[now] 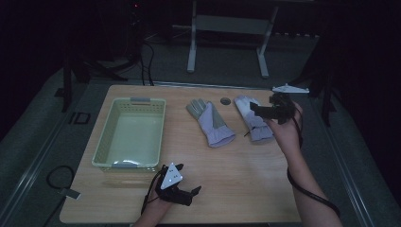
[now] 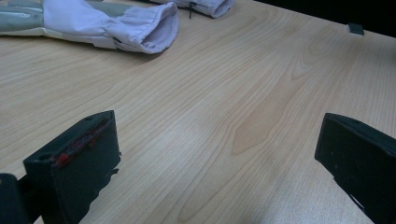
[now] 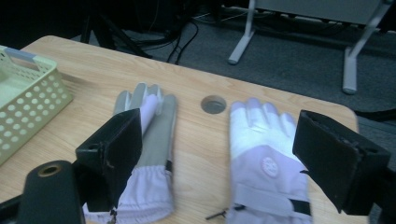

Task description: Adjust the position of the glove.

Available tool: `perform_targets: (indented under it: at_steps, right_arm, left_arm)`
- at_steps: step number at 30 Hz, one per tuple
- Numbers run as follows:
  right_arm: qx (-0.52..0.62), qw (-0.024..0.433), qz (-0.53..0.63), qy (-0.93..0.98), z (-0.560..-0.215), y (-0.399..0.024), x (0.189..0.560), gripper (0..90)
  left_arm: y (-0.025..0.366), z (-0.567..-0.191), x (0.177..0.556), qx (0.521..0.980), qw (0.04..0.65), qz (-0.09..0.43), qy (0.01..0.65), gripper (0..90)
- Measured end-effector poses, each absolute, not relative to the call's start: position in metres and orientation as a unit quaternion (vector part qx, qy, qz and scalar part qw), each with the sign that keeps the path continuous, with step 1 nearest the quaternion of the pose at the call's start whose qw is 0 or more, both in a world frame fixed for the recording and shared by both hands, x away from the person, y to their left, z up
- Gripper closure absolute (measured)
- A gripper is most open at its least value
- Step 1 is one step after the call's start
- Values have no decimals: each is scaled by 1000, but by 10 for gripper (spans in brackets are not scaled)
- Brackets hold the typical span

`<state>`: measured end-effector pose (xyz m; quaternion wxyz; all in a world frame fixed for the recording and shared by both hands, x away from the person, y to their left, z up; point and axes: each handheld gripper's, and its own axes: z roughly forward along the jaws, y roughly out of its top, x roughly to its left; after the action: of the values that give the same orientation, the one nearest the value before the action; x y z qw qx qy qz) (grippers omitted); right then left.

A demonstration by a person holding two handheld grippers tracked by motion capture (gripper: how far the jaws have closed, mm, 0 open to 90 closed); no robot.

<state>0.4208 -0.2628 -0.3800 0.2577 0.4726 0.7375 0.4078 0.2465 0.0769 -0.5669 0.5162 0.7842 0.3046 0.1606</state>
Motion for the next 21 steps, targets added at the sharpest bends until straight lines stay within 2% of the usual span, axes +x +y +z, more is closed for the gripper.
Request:
perform_targets:
  at_steps: [21]
  right_arm:
    - [412,204,361,811,-429,-176,464,309]
  left_arm:
    - [77,-567,246,787,516,158,299,0]
